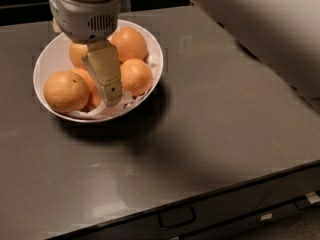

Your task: Pick orange from white bowl

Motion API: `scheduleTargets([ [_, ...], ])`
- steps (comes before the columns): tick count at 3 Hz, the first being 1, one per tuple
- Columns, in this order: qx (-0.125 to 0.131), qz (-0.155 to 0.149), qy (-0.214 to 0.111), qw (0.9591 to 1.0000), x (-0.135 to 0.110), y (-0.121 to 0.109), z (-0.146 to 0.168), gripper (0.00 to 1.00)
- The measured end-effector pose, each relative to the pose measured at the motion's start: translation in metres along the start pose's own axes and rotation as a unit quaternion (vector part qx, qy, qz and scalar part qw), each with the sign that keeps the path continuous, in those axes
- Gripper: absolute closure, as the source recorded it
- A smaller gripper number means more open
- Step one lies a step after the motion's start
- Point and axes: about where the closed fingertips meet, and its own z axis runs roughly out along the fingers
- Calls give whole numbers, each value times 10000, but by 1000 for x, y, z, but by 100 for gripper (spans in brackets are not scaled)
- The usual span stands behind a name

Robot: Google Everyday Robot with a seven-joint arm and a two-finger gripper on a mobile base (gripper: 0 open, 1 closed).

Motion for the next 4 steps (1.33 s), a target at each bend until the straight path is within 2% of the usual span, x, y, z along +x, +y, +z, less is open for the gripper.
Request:
scheduleTargets([
  [2,-231,-239,-165,9993,-13,-19,28,0],
  [4,-393,-296,-294,9984,-18,-20,45,34],
])
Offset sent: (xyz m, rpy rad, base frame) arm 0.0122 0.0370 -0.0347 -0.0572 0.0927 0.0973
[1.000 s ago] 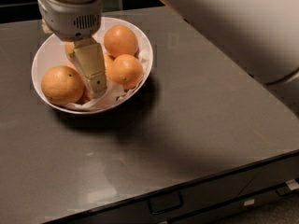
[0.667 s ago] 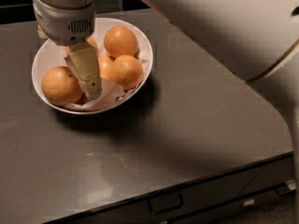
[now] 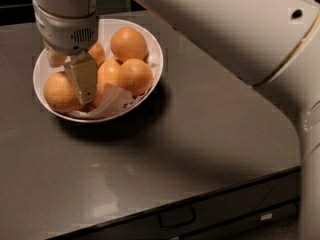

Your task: Pick orange from white bowl

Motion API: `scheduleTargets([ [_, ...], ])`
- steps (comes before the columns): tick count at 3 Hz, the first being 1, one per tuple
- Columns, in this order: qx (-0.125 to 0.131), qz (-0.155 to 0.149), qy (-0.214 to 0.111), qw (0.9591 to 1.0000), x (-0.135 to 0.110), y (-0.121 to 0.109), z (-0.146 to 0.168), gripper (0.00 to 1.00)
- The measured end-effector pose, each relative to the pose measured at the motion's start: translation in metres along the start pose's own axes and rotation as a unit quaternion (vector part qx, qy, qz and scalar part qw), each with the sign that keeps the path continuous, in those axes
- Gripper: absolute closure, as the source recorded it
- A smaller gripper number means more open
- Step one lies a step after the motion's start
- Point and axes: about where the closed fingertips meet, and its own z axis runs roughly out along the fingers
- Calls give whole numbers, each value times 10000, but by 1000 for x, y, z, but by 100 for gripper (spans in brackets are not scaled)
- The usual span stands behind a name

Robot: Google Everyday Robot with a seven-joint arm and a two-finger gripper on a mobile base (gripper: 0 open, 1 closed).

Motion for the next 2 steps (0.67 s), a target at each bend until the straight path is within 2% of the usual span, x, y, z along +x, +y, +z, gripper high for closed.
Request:
scheduleTargets([
  [1,-101,-67,-65,9999,-2,-2,7,44],
  [2,-149,-100,-101,9998,-3,-3,11,45],
])
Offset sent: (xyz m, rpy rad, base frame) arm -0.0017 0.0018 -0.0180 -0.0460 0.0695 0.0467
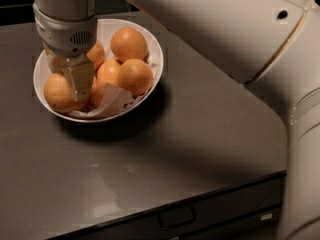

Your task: Pick orange from white bowl

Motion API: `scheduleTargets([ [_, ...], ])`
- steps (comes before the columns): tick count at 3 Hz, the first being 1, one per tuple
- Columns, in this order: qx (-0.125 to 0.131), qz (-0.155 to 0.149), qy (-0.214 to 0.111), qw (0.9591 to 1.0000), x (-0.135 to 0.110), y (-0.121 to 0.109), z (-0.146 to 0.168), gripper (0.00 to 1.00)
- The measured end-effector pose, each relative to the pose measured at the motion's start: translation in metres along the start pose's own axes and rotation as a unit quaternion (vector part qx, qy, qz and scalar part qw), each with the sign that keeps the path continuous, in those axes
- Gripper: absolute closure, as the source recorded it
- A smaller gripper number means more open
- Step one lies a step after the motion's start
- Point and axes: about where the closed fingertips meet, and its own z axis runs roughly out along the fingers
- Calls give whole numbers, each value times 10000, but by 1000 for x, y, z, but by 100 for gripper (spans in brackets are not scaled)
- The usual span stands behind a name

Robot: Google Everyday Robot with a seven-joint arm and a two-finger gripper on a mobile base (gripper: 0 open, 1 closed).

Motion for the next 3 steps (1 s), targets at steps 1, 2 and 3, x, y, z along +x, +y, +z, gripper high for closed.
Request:
scheduleTargets([
  [1,-64,-107,-58,9999,-5,-5,3,42],
  [2,-98,-211,-107,9997,-11,-10,5,37],
  [3,-111,-291,-148,9994,-15,-14,6,36],
])
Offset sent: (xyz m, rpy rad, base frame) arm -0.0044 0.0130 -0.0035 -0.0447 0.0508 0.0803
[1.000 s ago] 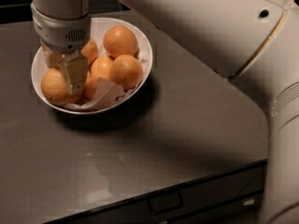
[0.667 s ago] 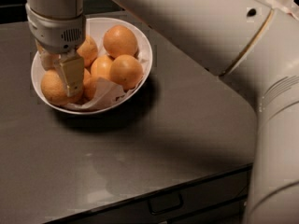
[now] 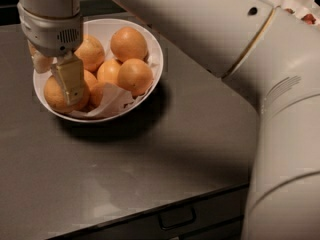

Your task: Pick orange from white bowl

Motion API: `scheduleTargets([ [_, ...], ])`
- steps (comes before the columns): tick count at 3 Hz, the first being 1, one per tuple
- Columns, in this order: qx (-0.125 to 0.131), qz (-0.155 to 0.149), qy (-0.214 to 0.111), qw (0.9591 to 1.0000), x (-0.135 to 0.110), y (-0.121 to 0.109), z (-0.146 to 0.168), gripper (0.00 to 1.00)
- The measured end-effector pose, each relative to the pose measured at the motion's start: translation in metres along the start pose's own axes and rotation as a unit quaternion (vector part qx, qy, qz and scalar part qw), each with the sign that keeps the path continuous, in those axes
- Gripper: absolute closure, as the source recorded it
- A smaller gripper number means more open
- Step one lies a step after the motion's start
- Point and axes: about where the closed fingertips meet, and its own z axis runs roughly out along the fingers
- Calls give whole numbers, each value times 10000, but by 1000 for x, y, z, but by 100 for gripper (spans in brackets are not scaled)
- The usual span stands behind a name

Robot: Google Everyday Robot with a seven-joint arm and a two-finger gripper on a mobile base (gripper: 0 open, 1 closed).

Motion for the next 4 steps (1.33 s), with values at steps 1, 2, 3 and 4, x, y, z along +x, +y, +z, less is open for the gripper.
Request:
scheduleTargets([
  [1,0,0,-1,10000,0,0,0,37],
  [2,-31,-1,-64,10000,1,0,4,38],
  [3,-64,14,-116,9999,1,2,8,38],
  [4,-94,22,-155,9998,2,3,12,38],
])
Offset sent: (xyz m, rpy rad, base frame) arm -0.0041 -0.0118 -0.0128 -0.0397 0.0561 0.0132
